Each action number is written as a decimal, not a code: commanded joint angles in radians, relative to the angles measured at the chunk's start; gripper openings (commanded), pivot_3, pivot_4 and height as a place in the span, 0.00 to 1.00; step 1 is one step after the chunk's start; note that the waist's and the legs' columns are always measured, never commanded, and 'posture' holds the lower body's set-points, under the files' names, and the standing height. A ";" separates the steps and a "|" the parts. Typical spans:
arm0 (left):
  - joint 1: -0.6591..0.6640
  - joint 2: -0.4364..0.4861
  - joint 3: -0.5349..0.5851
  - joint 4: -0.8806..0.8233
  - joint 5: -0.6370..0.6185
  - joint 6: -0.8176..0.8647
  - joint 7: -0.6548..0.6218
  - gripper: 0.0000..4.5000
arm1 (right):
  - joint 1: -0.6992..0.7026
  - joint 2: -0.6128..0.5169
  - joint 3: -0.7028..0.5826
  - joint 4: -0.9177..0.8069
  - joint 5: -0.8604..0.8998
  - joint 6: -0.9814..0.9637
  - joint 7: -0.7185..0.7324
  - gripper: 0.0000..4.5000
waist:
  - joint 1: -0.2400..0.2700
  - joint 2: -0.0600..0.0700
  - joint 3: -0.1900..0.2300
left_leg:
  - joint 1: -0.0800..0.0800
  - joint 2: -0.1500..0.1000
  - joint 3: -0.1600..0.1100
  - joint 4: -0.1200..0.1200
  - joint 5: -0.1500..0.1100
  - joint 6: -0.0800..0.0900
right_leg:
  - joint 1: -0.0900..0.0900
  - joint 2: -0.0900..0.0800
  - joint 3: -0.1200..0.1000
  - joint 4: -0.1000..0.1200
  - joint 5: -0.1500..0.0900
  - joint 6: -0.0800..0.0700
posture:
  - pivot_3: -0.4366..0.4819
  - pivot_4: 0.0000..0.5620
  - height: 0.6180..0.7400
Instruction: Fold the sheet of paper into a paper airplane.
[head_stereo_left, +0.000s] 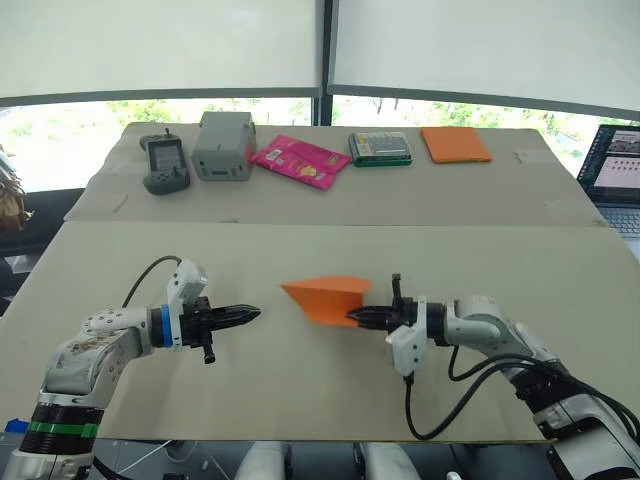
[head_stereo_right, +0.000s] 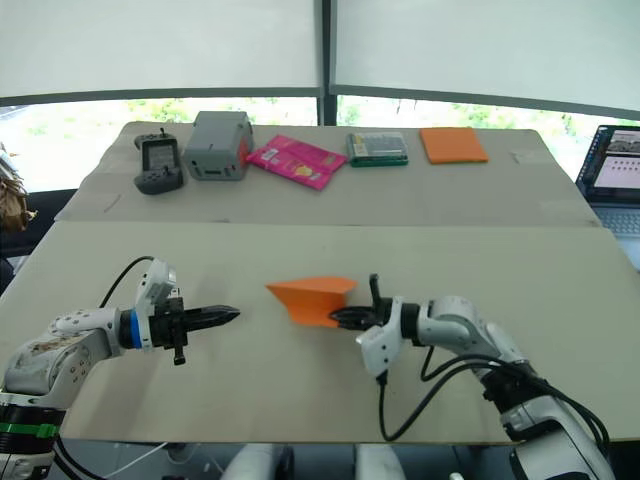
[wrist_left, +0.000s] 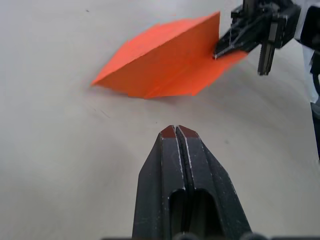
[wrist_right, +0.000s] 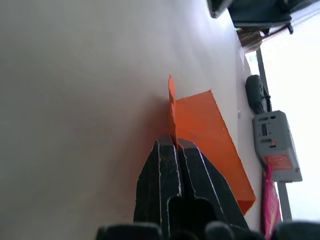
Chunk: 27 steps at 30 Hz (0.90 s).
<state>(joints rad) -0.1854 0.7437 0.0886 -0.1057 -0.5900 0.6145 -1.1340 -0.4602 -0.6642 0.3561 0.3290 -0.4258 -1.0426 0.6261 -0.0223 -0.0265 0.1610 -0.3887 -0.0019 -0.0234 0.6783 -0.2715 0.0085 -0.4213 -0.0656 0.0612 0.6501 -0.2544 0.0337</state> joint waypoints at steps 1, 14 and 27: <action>-0.017 0.018 -0.018 -0.011 0.009 -0.013 -0.027 0.00 | -0.055 -0.011 0.004 0.108 -0.078 -0.132 -0.086 0.01 | -0.009 0.000 0.000 | 0.001 0.000 0.000 0.000 0.000 0.000 | 0.001 0.001 0.000 0.000 0.000 0.000 | 0.48 0.27 1.00; -0.021 0.012 -0.037 -0.004 0.013 -0.012 -0.045 0.00 | -0.170 -0.126 0.005 0.204 0.048 -0.199 -0.101 0.68 | -0.022 0.000 0.000 | 0.002 0.002 0.000 0.000 0.000 0.000 | -0.001 0.004 0.004 0.005 0.000 -0.001 | 0.48 0.27 1.00; -0.021 0.005 -0.051 -0.004 0.013 -0.017 -0.051 0.00 | -0.163 -0.165 -0.042 -0.016 0.361 0.173 0.098 0.61 | -0.020 0.000 0.000 | 0.001 0.003 0.000 0.000 0.000 0.000 | -0.001 0.004 0.004 0.006 0.000 -0.001 | 0.48 0.27 1.00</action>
<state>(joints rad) -0.2020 0.7486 0.0291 -0.0988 -0.5728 0.6123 -1.1753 -0.6164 -0.8250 0.3559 0.3369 -0.0990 -0.8946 0.7124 -0.0421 -0.0267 0.1611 -0.3874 0.0005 -0.0232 0.6790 -0.2713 0.0083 -0.4222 -0.0618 0.0656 0.6559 -0.2541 0.0330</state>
